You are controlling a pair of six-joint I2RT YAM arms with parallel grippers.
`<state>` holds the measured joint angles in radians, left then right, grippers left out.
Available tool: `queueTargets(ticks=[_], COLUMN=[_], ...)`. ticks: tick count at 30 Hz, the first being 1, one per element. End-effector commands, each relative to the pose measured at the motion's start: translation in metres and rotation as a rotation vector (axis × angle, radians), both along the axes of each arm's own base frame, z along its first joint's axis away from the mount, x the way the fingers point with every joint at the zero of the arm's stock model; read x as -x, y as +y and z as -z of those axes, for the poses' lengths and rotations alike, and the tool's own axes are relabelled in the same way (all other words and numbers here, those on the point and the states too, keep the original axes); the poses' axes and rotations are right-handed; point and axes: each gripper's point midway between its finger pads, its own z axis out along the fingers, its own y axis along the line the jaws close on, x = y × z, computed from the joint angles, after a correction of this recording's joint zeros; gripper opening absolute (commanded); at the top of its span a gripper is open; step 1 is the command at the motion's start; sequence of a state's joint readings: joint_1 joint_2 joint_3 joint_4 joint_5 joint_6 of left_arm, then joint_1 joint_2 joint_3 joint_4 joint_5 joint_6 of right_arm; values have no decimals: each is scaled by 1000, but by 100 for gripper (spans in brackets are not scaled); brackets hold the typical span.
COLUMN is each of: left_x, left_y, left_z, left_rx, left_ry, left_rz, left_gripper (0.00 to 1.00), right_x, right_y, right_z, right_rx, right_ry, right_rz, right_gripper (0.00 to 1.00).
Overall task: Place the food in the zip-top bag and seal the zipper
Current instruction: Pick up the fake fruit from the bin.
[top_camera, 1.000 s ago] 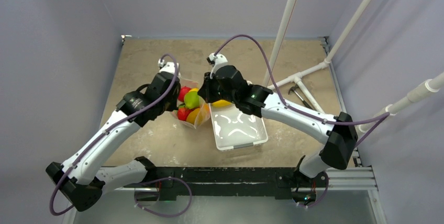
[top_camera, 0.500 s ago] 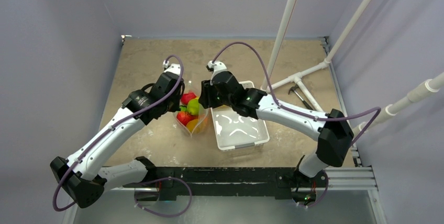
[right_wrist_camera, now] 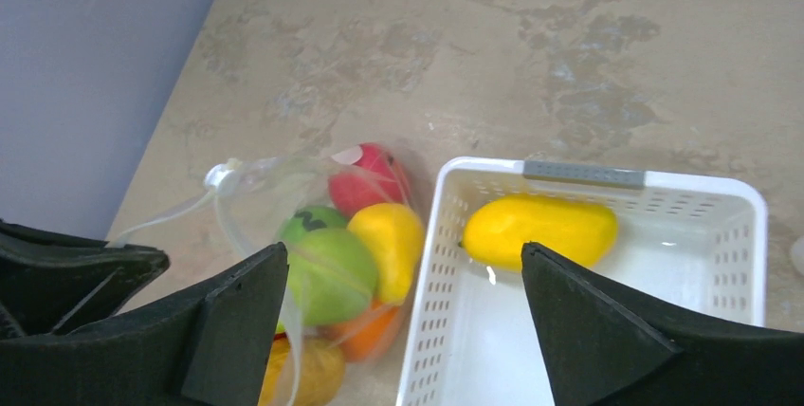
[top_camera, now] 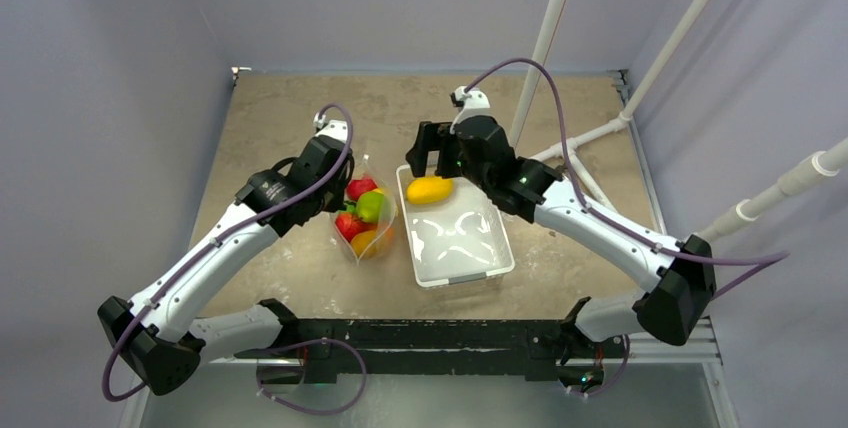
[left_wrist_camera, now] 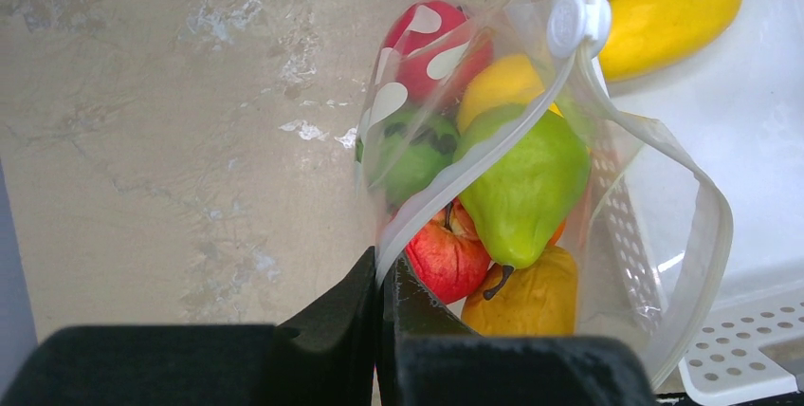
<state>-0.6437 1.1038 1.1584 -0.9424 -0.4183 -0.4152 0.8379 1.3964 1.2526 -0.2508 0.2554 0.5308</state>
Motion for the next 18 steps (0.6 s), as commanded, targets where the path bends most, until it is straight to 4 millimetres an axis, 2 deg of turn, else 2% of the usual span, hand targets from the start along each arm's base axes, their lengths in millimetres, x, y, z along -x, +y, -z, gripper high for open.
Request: queueTargets(ticks=[1, 9, 15, 18], left_x=[-11, -12, -12, -11], left_y=[-8, -12, -11, -11], left_z=[-17, -14, -15, -15], left_rx=[23, 34, 33, 35], left_ry=[-57, -52, -56, -58], left_rz=[18, 28, 32, 33], left_gripper=[0, 0, 0, 0], right_x=[-6, -7, 0, -3], right_y=[-18, -21, -10, -4], right_z=[12, 40, 68, 76], right_rx=[-11, -107, -201, -246], right_ry=[11, 89, 166, 194], right_rz=[42, 88, 80, 89], right_gripper=[99, 99, 99, 96])
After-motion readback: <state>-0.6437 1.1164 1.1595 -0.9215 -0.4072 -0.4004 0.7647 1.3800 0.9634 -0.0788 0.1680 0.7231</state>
